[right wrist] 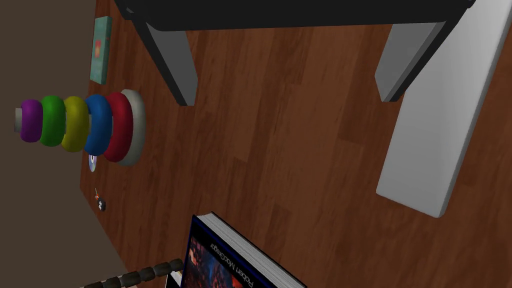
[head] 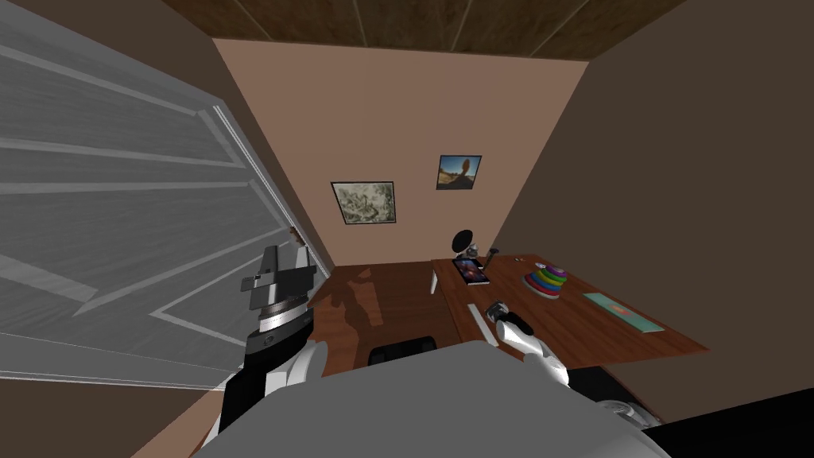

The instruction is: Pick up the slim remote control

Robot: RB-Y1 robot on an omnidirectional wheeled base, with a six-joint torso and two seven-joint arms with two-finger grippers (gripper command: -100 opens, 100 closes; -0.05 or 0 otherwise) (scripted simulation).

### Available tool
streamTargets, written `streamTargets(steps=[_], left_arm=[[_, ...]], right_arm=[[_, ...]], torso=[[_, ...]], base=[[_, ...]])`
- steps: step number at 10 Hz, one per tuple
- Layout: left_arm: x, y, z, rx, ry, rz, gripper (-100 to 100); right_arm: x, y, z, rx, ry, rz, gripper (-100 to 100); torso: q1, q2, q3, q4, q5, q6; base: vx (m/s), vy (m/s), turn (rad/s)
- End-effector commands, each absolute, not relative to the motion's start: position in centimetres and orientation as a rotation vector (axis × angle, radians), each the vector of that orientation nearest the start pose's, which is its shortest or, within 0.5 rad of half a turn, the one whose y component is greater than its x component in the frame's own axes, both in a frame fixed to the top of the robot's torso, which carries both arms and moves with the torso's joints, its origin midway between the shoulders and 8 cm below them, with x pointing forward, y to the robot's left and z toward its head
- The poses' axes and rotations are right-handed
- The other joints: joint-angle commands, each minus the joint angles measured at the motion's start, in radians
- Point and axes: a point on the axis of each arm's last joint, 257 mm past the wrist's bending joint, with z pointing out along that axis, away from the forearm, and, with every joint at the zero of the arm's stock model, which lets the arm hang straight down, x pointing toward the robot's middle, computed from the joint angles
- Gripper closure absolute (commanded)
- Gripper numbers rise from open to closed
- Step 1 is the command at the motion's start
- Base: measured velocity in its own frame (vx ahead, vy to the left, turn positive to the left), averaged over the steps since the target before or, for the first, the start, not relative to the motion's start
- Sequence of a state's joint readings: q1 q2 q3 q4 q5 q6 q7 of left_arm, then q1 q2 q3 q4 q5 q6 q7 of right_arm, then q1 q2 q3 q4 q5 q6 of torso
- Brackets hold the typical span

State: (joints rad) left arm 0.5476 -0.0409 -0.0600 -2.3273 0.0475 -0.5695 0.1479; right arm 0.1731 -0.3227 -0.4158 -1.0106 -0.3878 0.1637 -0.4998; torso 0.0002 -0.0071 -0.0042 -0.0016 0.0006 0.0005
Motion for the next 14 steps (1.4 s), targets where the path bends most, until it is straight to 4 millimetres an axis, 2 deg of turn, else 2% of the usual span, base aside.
streamTargets(steps=[1, 7, 8, 10, 11, 12, 13, 14], left_arm=[[32.0, 27.3, 4.3, -0.712, 0.449, -1.524, 0], [32.0, 27.3, 4.3, -0.712, 0.449, -1.524, 0], [32.0, 27.3, 4.3, -0.712, 0.449, -1.524, 0], [32.0, 27.3, 4.3, -0.712, 0.449, -1.524, 0], [32.0, 27.3, 4.3, -0.712, 0.449, -1.524, 0], [32.0, 27.3, 4.3, -0.712, 0.449, -1.524, 0], [32.0, 27.3, 4.3, -0.712, 0.449, -1.524, 0], [32.0, 27.3, 4.3, -0.712, 0.449, -1.524, 0]], right_arm=[[26.4, -58.0, -51.9, 2.386, 0.482, 0.633, -100], [19.8, -57.3, -57.2, 2.63, 0.302, 0.454, -100], [18.0, -57.1, -58.3, 2.682, 0.238, 0.413, -100], [17.7, -56.7, -58.6, 2.702, 0.239, 0.397, -100], [16.0, -56.0, -59.5, 2.764, 0.18, 0.35, -100], [15.7, -55.9, -59.7, 2.769, 0.177, 0.341, -100], [14.1, -55.2, -60.6, 2.827, 0.117, 0.293, -100], [13.8, -55.1, -60.7, 2.831, 0.115, 0.286, -100]], torso=[[0.0, 0.0, 0.0, 0.0, 0.0, 0.0], [-0.001, 0.002, 0.001, 0.0, 0.0, 0.0], [-0.001, 0.003, 0.002, 0.0, 0.0, 0.0], [0.0, 0.003, 0.001, 0.0, 0.0, 0.0], [0.0, 0.005, 0.003, 0.001, 0.0, 0.0], [0.0, 0.005, 0.003, 0.001, 0.0, 0.0], [-0.001, 0.005, 0.003, 0.001, 0.0, 0.0], [-0.001, 0.003, 0.002, 0.001, 0.0, 0.0]], base=[[0.116, -0.003, -0.006], [0.113, -0.004, -0.018], [0.112, 0.0, -0.029], [0.076, 0.003, -0.009], [0.068, -0.003, -0.032], [0.078, -0.007, -0.025], [0.104, -0.014, -0.04], [0.098, -0.013, -0.017]])
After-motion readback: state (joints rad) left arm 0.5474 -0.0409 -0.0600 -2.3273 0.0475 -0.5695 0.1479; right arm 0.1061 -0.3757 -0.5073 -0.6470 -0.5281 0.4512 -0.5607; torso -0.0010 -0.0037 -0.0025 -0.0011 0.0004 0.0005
